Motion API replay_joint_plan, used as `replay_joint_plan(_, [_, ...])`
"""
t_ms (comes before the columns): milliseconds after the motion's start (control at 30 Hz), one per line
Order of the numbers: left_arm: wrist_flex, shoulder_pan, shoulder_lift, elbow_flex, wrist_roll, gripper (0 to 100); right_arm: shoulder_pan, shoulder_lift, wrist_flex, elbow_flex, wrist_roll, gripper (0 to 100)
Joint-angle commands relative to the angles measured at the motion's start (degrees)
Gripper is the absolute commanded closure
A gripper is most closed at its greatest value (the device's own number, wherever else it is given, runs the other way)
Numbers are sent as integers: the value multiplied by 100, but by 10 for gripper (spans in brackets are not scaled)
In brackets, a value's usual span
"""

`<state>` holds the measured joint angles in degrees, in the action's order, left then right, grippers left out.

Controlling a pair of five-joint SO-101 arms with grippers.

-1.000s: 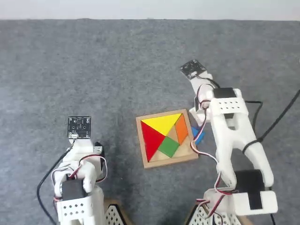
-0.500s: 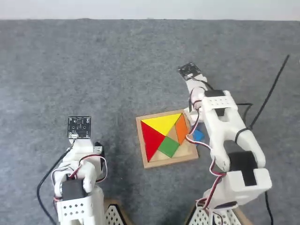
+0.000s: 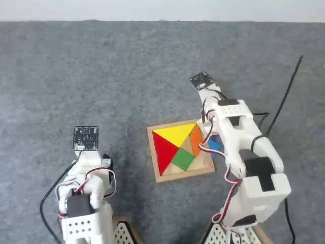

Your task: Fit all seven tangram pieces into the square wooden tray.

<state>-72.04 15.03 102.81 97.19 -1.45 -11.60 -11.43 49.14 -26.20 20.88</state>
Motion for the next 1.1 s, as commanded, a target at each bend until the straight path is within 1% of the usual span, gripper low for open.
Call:
replay_joint_plan(0, [-18,26,114,-75,-9,907,-13,-13,215,202,-35,797])
replay_joint_plan(100, [-18,26,114,-75,-9,907,-4,-13,207,246,-211,899])
replay_joint_plan(133, [-18,26,114,-75,-9,907,-4,-13,163,246,-255,906])
replay_joint_plan(300, [-18,26,114,-75,-9,907,13,-13,180,229,-308,898])
replay_joint_plan(400, [-18,26,114,-75,-9,907,242,136,189,229,-466,898])
replay_joint_plan(533, [-18,26,114,-75,-9,907,690,989,295,35,-897,898])
replay_joint_plan(667, [-18,26,114,-75,-9,907,716,2097,462,-519,-1134,898])
replay_joint_plan(800, [-18,26,114,-75,-9,907,629,2897,919,-853,-1547,899])
replay_joint_plan(900, [-18,26,114,-75,-9,907,400,3134,1411,-905,-2084,899])
replay_joint_plan(1000, [-18,26,114,-75,-9,907,-145,3125,1833,-914,-2725,896])
replay_joint_plan(1067, [-18,26,114,-75,-9,907,-664,3125,2167,-923,-3095,894])
